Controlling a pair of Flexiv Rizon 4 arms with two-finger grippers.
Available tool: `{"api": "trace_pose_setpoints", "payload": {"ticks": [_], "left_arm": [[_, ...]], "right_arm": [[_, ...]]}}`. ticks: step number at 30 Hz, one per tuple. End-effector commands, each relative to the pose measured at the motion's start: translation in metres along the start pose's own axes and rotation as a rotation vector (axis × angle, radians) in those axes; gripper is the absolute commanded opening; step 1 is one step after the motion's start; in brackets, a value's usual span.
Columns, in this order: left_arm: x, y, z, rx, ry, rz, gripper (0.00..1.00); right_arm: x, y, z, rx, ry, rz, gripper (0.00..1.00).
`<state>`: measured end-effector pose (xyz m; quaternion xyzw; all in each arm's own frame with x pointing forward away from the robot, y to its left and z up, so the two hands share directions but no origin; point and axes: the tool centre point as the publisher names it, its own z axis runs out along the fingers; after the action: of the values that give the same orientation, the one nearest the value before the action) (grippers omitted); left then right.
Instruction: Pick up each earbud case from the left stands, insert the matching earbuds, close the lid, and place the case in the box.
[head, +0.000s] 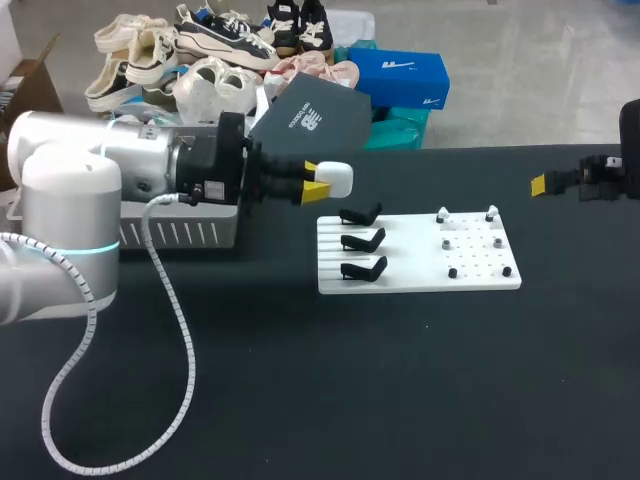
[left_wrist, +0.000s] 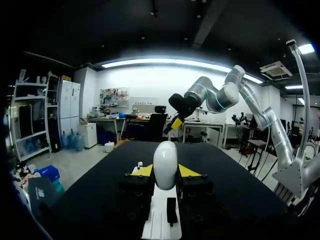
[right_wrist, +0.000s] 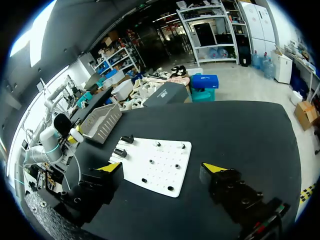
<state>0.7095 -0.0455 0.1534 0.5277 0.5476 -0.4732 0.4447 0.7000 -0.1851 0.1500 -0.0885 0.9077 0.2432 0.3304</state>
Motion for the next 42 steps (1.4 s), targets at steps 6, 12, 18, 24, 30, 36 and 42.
{"api": "trace_pose_setpoints", "payload": {"ticks": [6,12,18,24,30,36,42], "left_arm": [[0.003,-0.019,-0.001,-0.072,-0.005,-0.012,0.0],[0.001,-0.024,0.001,-0.078,-0.021,-0.008,0.0],[0.001,-0.024,0.001,-0.078,-0.021,-0.008,0.0],[0.001,-0.024,0.001,-0.078,-0.021,-0.008,0.0],[0.001,-0.024,0.001,-0.078,-0.021,-0.008,0.0],[0.001,-0.024,0.001,-0.078,-0.021,-0.008,0.0],[0.003,-0.023,0.007,-0.082,-0.026,-0.002,0.0]], "right_arm": [[0.0,0.0,0.0,0.0,0.0,0.0,1.0],[0.0,0.0,0.0,0.0,0.0,0.0,1.0],[0.0,0.0,0.0,0.0,0.0,0.0,1.0],[0.0,0.0,0.0,0.0,0.0,0.0,1.0],[0.0,0.0,0.0,0.0,0.0,0.0,1.0],[0.0,0.0,0.0,0.0,0.0,0.0,1.0],[0.006,0.004,0.003,0.009,0.004,-0.012,1.0]]}}
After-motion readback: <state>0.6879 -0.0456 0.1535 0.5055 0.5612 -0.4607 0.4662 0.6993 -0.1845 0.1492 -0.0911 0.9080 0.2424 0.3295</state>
